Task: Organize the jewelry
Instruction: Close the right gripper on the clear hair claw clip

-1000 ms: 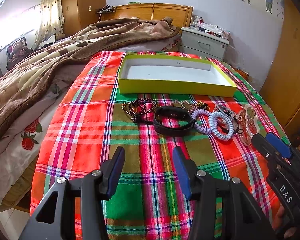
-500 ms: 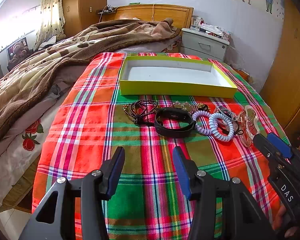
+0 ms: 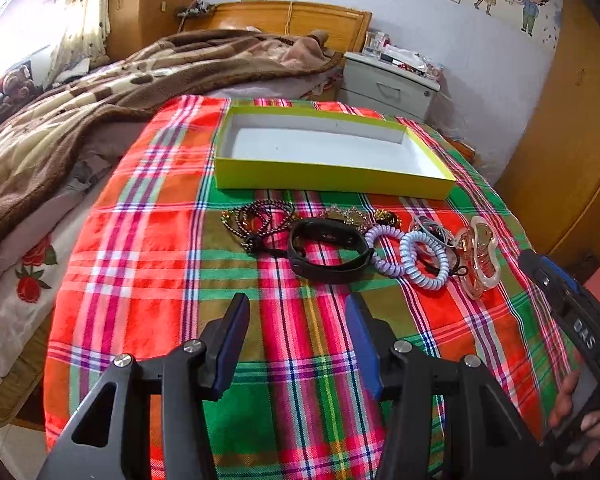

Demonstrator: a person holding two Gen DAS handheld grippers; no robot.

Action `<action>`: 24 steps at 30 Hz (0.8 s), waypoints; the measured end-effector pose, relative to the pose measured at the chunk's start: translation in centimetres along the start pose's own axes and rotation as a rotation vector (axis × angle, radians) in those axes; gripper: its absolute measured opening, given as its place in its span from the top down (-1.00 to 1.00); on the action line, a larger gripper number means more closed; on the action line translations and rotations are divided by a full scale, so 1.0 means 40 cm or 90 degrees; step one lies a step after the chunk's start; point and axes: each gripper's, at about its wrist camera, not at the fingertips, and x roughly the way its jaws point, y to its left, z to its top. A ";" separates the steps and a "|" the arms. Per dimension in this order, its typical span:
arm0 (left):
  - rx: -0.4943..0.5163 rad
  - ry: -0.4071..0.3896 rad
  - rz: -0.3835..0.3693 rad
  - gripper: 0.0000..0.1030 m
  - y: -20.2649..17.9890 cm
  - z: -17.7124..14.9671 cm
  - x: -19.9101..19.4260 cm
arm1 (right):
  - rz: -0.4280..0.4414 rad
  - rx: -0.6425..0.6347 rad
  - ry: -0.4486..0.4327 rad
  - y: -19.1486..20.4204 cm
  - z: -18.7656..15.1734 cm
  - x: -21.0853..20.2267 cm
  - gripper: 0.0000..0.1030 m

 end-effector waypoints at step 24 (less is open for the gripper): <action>-0.023 0.055 -0.049 0.00 0.044 0.045 0.049 | -0.010 0.012 0.111 -0.004 0.038 0.146 0.60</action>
